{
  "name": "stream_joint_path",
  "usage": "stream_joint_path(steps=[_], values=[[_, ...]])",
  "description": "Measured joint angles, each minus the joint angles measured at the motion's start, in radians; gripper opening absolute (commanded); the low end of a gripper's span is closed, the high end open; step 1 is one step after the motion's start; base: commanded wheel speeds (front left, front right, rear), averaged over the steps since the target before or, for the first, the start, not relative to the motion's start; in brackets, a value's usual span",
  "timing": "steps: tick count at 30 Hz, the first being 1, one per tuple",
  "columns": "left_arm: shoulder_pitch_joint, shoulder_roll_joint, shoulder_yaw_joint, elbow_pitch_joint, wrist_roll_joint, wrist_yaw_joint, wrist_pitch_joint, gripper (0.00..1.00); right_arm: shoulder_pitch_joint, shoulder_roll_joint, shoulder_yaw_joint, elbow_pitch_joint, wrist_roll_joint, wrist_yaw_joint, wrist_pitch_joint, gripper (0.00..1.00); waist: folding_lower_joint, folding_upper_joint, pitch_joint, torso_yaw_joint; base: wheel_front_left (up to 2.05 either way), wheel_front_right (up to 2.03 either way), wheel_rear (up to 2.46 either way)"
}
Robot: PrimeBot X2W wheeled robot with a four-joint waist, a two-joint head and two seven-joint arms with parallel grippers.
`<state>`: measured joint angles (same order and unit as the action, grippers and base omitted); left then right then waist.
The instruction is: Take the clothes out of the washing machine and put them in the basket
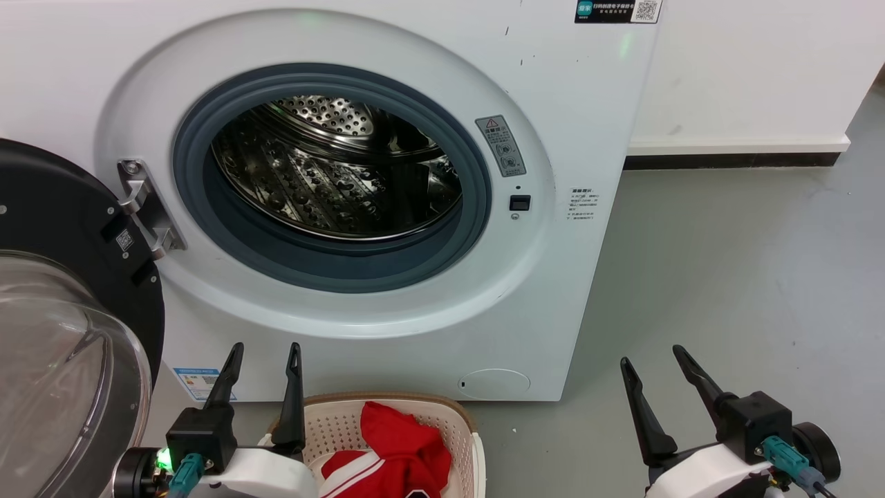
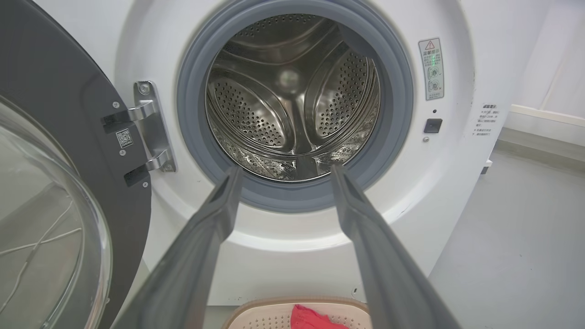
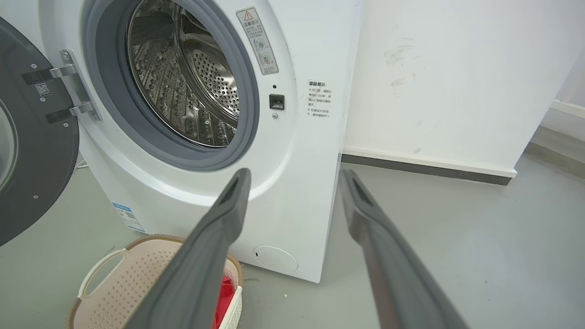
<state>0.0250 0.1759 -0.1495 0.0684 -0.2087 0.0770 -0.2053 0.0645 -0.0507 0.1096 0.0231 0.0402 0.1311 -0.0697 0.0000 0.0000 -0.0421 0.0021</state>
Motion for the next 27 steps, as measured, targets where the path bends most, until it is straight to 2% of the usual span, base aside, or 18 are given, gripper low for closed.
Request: stream_joint_path(steps=[11,12,16,27], values=[[-0.004,0.009,-0.001,0.001,-0.007,0.009,0.0,1.0,0.0,0.0,0.001,0.001,0.005,0.0,0.0,1.0,0.0,0.0,0.003,0.004,0.0,0.0,0.0],[-0.003,0.008,-0.001,0.005,-0.007,0.01,0.0,0.0,0.0,0.0,0.001,0.006,0.005,0.0,0.0,0.0,0.0,0.0,0.003,0.004,0.0,0.0,0.0],[0.023,-0.003,-0.007,0.041,-0.013,0.01,0.002,0.0,0.02,0.0,0.002,0.039,0.012,0.0,0.002,0.0,0.0,0.0,0.004,0.004,0.0,0.0,0.0],[0.016,-0.023,0.03,0.065,-0.213,-0.021,0.05,0.0,0.016,-0.011,-0.009,0.066,0.251,0.0,0.01,0.0,0.0,0.0,0.007,0.004,0.0,0.0,0.0]])
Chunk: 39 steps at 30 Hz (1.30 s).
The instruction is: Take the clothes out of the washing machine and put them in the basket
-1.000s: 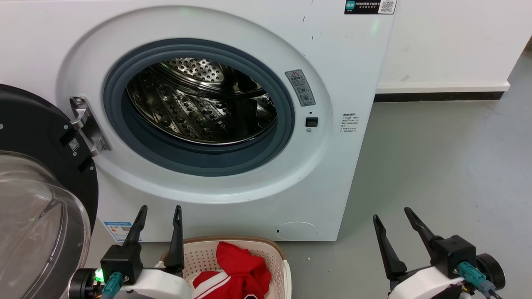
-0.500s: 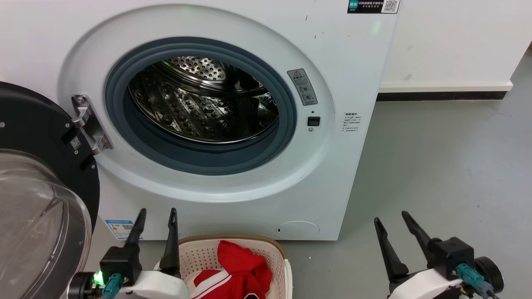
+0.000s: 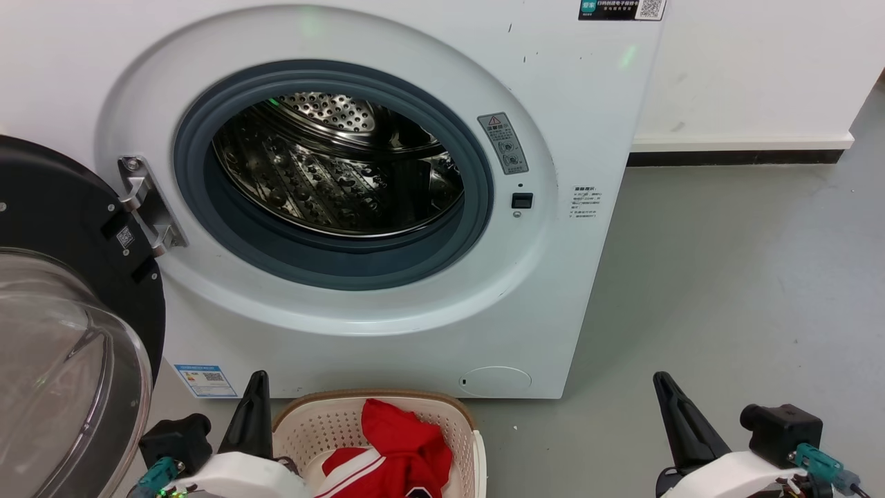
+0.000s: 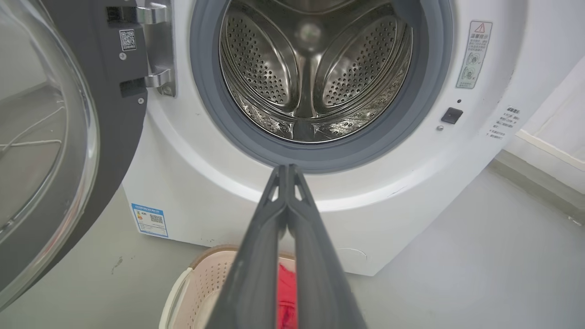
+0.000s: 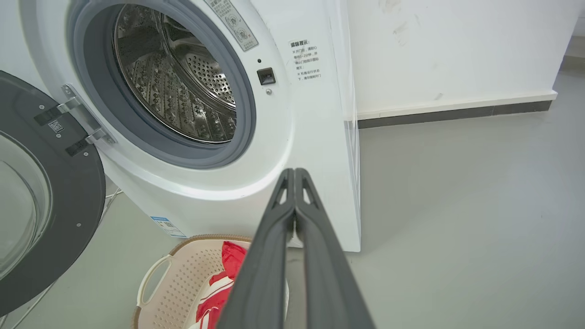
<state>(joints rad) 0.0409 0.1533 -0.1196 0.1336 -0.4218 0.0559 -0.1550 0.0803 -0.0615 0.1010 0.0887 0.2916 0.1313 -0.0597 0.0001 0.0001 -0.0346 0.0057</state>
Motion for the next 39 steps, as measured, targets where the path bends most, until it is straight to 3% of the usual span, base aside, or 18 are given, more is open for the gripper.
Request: stream_joint_path(steps=[19,39], values=[[-0.032,-0.025,0.059,0.028,-0.299,-0.047,0.067,0.0,-0.045,-0.014,-0.028,0.039,0.354,0.0,0.025,0.0,0.0,0.0,0.006,-0.001,0.0,0.0,0.0],[-0.066,-0.045,0.108,0.052,-0.552,-0.083,0.126,0.0,-0.081,-0.022,-0.06,0.071,0.647,0.0,0.05,0.0,0.0,0.0,0.013,-0.002,0.0,0.0,0.0]])
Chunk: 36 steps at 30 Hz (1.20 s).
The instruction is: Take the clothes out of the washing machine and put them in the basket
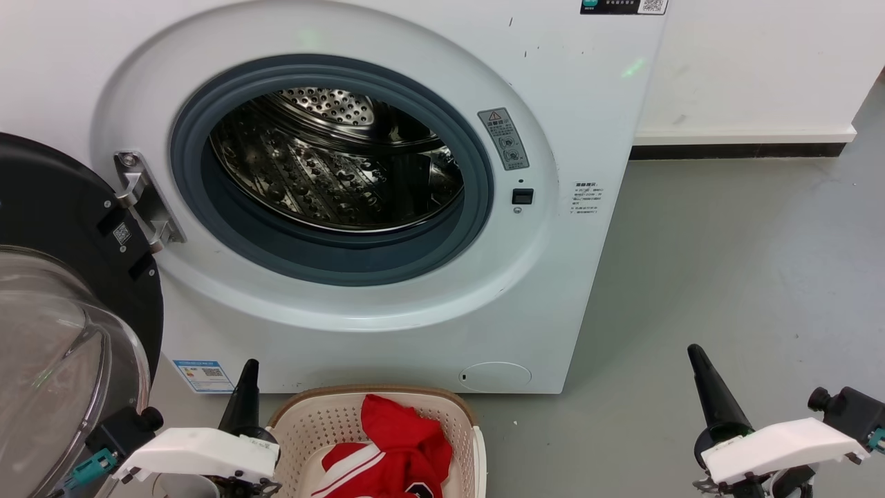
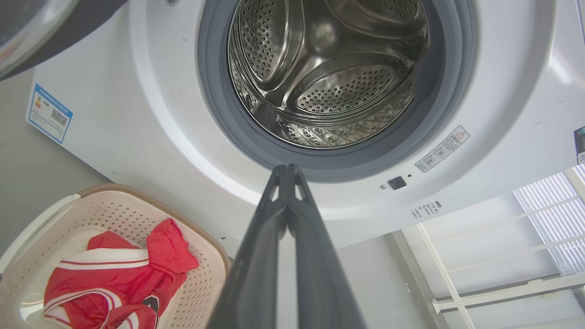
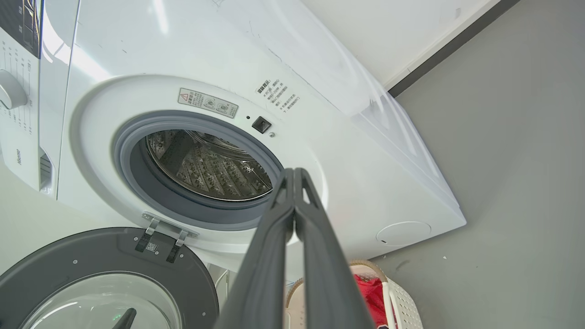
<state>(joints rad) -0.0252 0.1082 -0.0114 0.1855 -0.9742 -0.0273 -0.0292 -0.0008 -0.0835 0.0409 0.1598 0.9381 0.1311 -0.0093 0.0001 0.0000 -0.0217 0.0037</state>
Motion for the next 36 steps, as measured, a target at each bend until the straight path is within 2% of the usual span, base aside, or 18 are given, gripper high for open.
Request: stream_joint_path(steps=[36], values=[[-0.042,-0.031,0.071,0.033,-0.352,-0.054,0.079,0.0,-0.056,-0.002,-0.058,0.044,0.394,0.0,0.045,0.0,0.0,0.0,0.012,-0.002,0.0,0.0,0.0]])
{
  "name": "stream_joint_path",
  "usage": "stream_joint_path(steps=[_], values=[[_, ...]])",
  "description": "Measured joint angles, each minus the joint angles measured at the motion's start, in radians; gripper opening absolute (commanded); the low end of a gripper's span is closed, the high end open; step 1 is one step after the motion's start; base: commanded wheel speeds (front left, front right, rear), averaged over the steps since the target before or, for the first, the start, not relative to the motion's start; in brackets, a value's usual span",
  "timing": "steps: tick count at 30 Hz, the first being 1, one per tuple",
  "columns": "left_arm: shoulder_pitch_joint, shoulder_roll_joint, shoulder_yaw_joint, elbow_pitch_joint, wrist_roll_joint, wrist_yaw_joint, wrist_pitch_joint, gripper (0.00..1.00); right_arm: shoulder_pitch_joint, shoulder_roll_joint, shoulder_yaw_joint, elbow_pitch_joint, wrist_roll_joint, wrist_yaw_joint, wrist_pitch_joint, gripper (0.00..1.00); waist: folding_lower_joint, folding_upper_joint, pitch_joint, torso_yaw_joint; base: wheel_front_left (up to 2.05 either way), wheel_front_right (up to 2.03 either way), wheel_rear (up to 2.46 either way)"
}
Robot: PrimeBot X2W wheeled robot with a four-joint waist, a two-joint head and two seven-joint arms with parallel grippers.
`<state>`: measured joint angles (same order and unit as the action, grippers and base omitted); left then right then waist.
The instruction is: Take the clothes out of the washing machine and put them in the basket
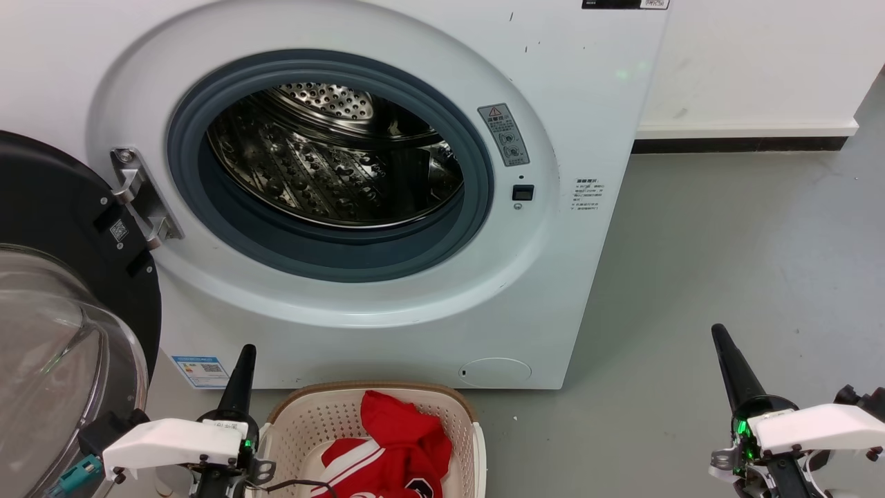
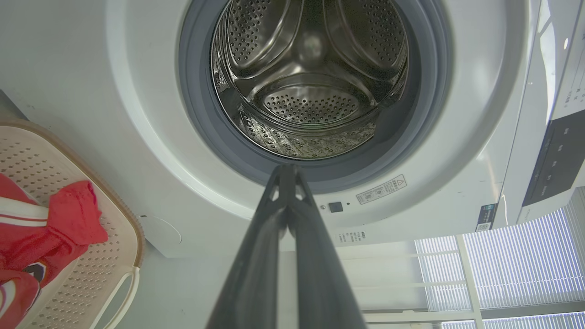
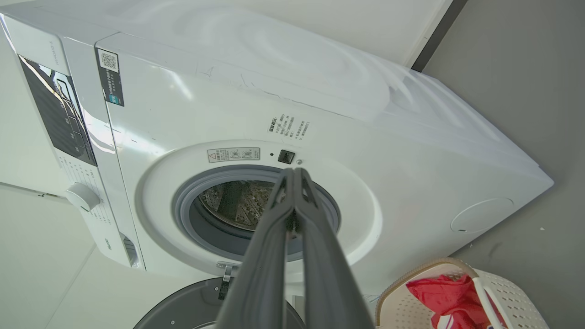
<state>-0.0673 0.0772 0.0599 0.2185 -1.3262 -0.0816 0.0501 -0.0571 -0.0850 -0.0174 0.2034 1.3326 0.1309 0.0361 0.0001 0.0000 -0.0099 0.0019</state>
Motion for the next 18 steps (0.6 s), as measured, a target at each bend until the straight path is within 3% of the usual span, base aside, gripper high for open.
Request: stream_joint_path(steps=[18], values=[[-0.019,-0.015,0.027,0.013,-0.139,-0.025,0.032,0.0,-0.019,0.001,-0.026,0.02,0.152,0.0,0.019,0.0,0.0,0.0,0.006,-0.001,0.0,0.0,0.0]])
